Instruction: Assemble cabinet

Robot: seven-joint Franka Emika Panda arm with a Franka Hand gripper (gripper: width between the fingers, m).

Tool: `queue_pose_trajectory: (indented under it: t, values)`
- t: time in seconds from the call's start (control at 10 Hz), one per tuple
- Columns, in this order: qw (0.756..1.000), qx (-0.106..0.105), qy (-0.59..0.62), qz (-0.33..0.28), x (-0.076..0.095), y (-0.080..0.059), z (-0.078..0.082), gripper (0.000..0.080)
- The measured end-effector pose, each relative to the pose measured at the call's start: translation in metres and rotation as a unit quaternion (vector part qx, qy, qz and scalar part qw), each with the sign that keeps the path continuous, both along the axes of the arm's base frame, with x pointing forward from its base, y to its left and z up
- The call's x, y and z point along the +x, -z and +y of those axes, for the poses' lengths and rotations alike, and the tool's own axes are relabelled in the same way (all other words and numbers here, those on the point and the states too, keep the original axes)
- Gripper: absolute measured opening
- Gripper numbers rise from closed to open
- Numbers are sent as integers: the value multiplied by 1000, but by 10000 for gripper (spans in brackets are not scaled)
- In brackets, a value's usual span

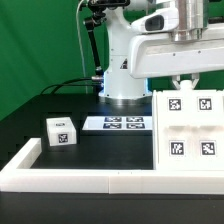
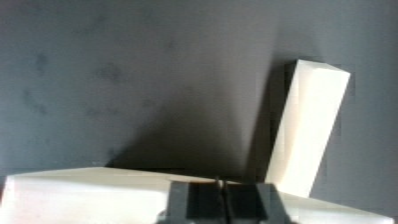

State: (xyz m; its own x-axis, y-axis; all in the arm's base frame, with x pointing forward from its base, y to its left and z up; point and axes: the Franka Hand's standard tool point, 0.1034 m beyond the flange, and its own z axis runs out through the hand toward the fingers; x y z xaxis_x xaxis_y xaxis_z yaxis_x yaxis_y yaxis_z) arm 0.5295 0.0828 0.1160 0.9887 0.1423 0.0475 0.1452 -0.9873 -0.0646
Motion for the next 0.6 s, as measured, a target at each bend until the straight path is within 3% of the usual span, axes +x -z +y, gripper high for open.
queue_pose_trajectory:
  t: [0.3,0.6]
  values:
    - [1000,0,-1,3,0,0,0,1]
    - [1000,1,-1,17,17,-19,-1,1]
